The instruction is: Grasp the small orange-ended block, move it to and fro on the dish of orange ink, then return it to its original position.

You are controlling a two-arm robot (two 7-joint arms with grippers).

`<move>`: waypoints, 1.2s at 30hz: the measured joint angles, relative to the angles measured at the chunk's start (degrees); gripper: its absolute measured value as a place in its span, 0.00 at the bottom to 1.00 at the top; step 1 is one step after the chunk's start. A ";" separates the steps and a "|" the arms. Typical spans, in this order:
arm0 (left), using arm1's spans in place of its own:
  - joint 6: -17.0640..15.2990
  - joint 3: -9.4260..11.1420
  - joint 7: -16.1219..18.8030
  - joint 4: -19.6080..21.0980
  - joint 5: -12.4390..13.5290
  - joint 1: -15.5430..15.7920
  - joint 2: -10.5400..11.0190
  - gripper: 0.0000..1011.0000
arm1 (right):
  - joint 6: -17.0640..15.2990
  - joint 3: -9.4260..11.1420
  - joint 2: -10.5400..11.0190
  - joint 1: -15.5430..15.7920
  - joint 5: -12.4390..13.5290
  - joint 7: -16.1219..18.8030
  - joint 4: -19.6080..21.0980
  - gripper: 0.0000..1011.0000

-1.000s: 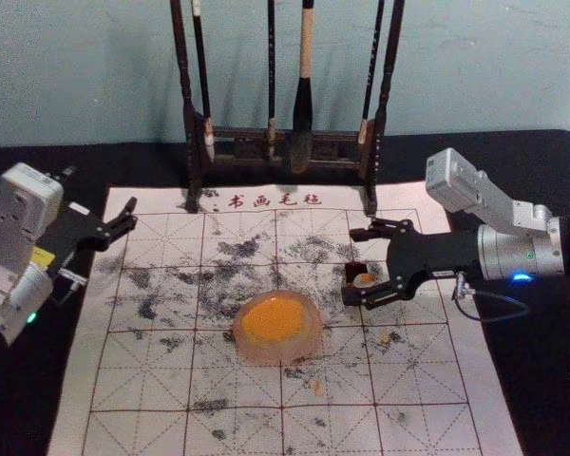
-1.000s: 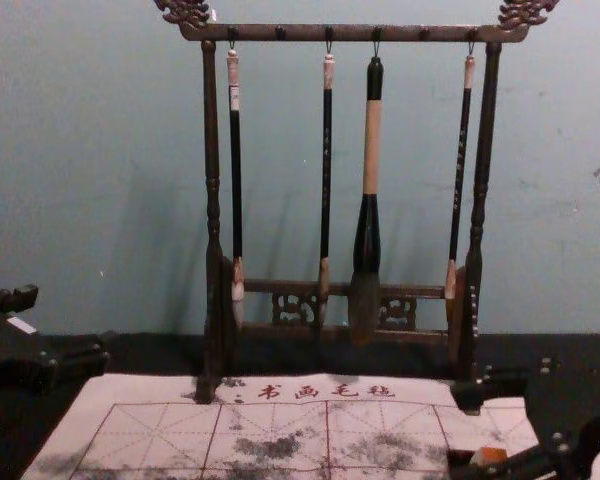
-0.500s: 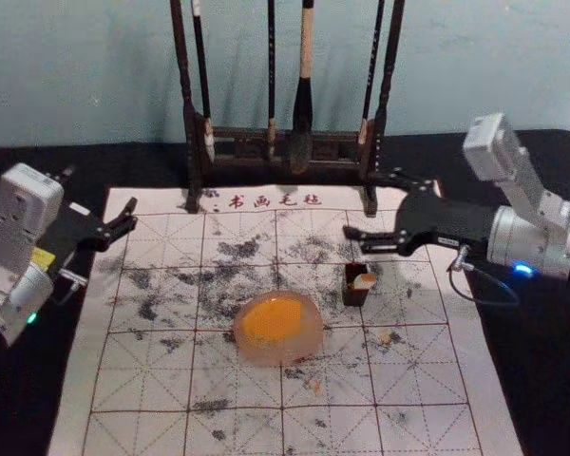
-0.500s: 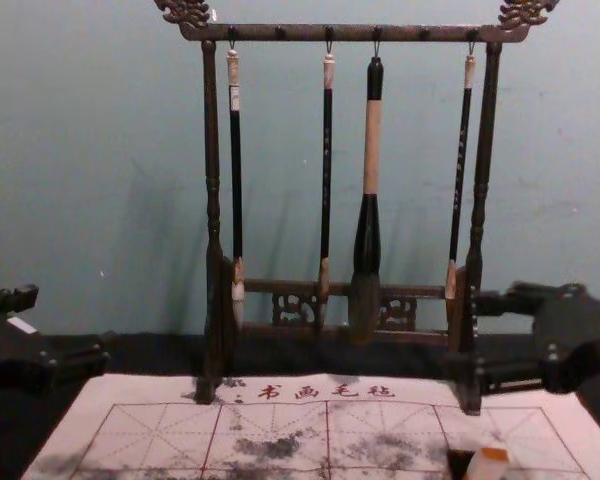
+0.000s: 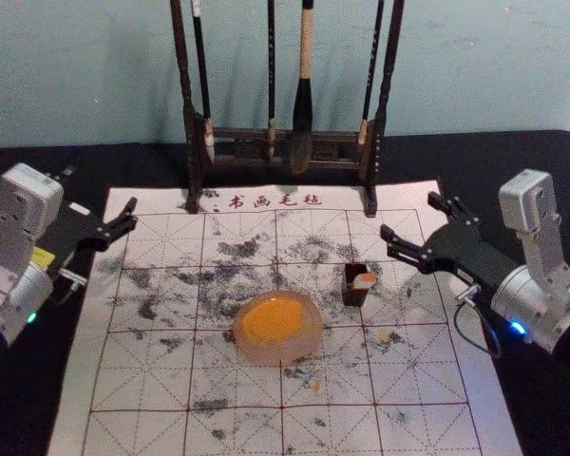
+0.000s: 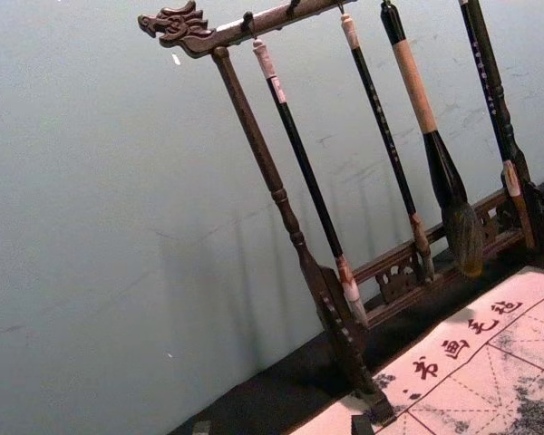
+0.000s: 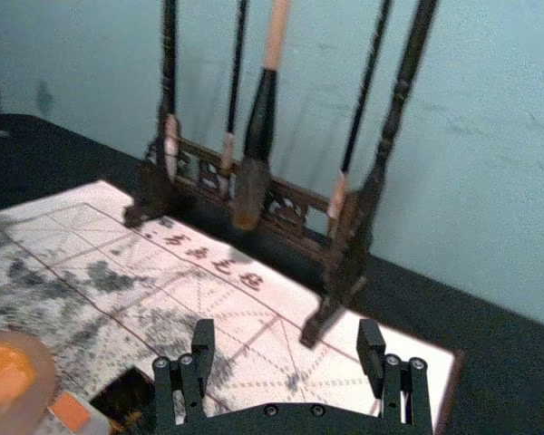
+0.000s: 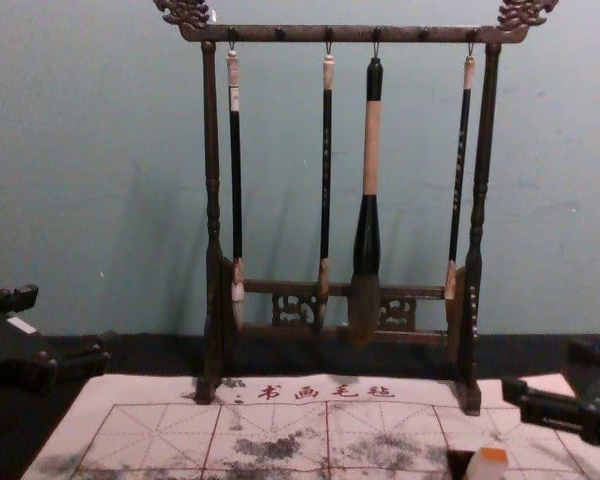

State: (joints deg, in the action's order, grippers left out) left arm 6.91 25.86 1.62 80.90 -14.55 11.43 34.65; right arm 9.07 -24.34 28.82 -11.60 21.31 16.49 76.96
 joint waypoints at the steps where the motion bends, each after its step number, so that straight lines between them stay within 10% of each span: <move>1: 0.00 0.00 0.00 0.00 0.00 0.00 0.00 0.99 | 0.03 0.15 -0.26 0.29 -0.13 -0.50 -0.15 0.99; 36: 0.00 0.00 0.00 0.00 0.00 0.00 0.00 0.99 | -0.18 0.90 -1.73 1.44 -1.13 -2.93 -1.15 0.99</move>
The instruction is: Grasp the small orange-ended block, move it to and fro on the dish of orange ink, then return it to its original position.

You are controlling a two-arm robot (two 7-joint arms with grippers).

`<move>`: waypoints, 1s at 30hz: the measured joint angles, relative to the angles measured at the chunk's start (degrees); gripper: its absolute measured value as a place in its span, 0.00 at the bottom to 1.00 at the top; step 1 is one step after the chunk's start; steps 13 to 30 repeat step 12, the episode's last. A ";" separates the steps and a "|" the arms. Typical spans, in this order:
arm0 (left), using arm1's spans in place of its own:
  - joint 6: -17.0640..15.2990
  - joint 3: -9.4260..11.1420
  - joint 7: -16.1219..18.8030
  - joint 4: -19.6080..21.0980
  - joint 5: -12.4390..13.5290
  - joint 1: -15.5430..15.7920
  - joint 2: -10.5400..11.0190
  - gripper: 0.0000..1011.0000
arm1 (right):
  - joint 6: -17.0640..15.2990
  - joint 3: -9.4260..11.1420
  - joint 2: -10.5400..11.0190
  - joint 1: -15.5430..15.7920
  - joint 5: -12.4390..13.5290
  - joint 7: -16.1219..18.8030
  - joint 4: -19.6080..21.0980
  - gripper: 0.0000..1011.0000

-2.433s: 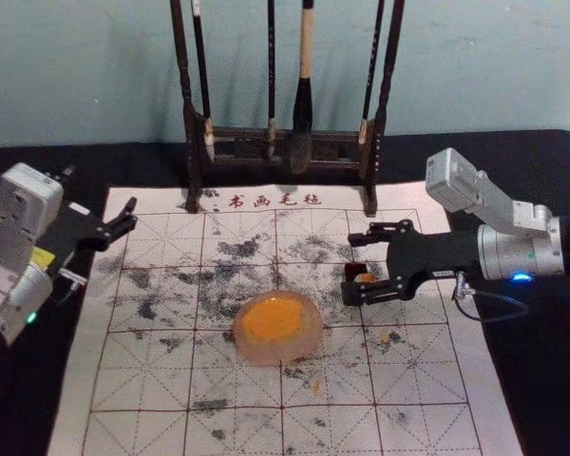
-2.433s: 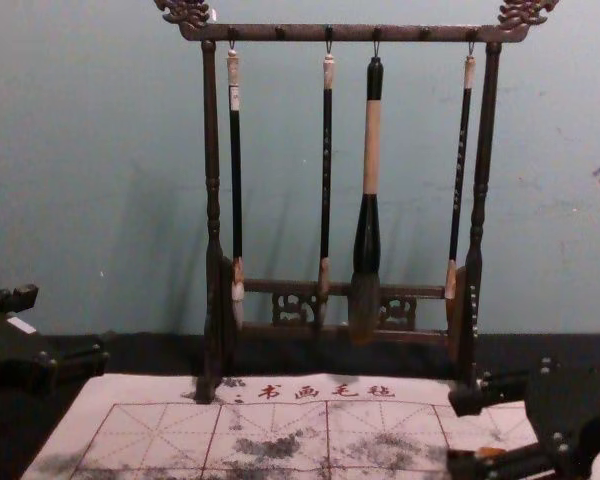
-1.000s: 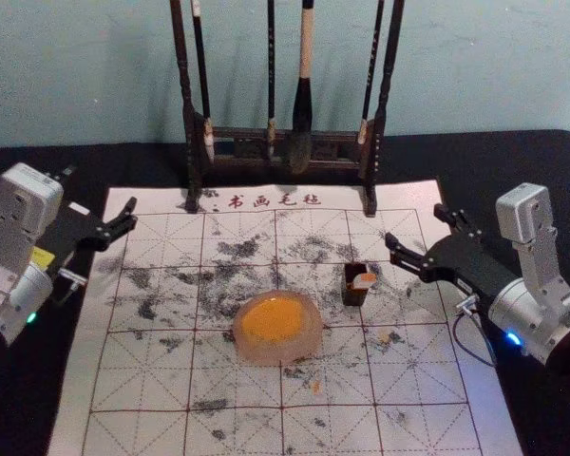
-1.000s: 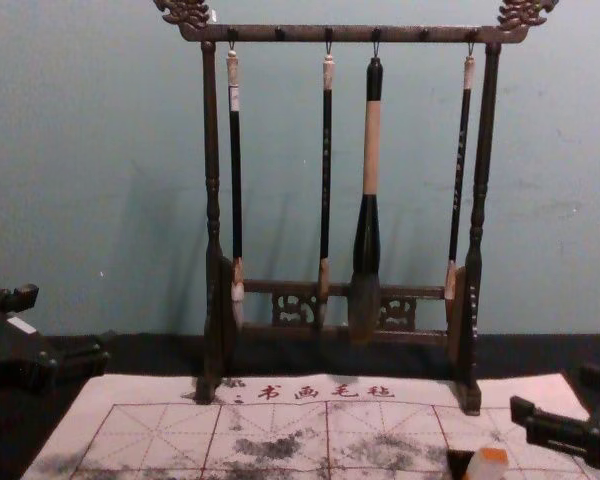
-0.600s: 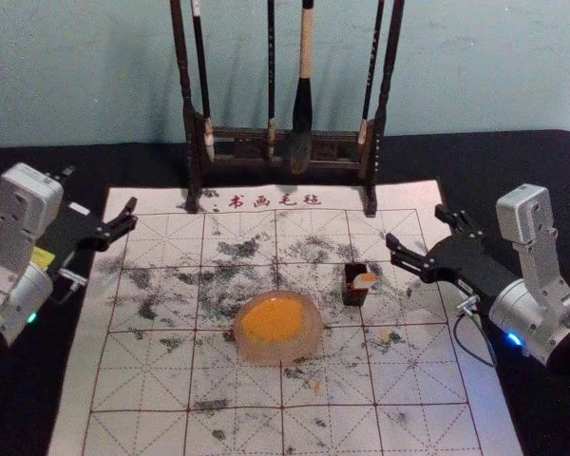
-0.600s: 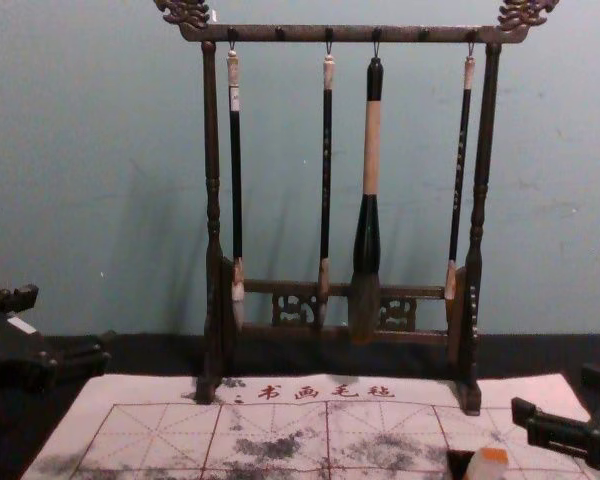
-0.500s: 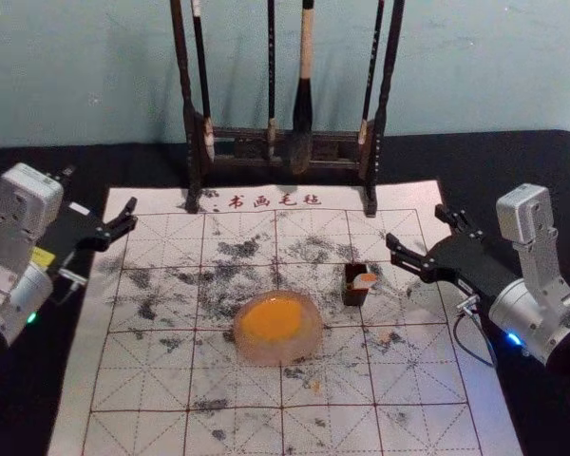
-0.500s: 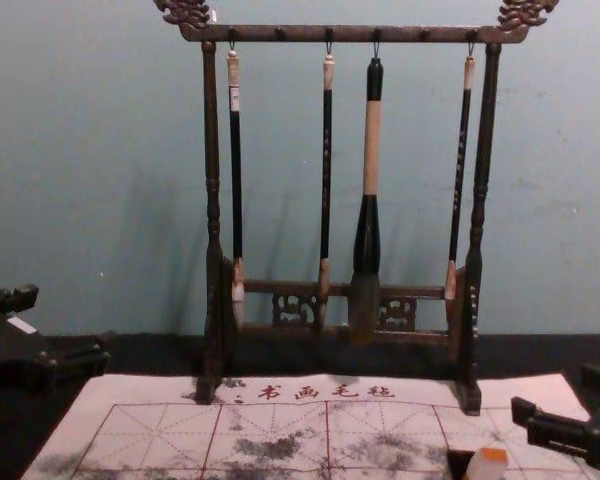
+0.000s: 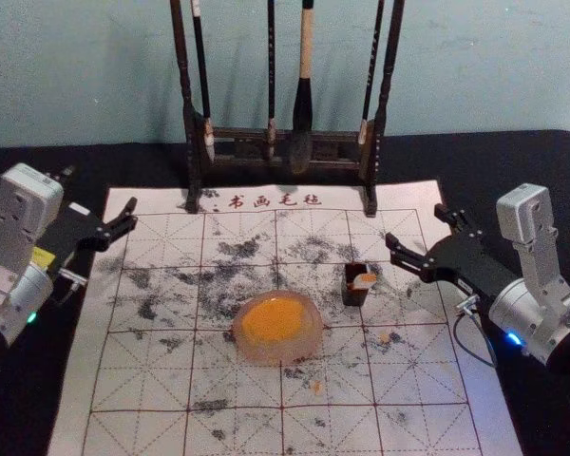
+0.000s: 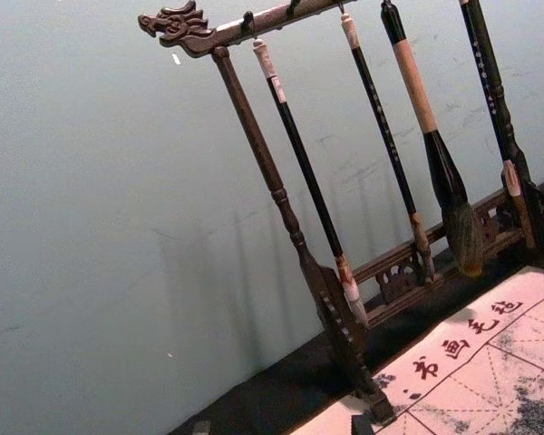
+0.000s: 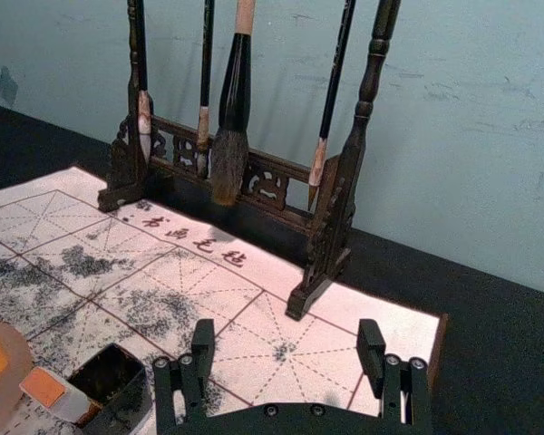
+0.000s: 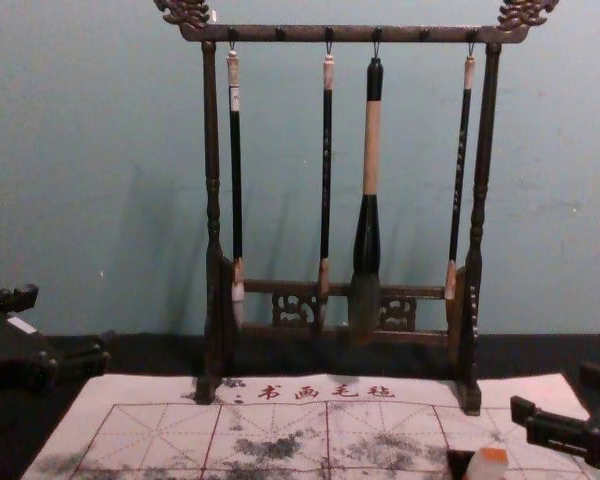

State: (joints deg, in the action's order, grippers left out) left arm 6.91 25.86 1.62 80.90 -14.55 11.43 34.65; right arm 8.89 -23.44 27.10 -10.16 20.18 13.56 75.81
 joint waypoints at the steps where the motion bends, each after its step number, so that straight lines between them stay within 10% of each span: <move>1: 0.00 0.00 0.00 0.00 0.00 0.00 0.00 0.99 | 0.01 0.00 0.01 0.00 0.01 0.00 0.01 0.99; 30: 0.00 0.00 0.00 0.00 0.00 0.00 0.00 0.99 | 0.03 0.00 0.04 0.00 0.03 0.00 0.05 0.99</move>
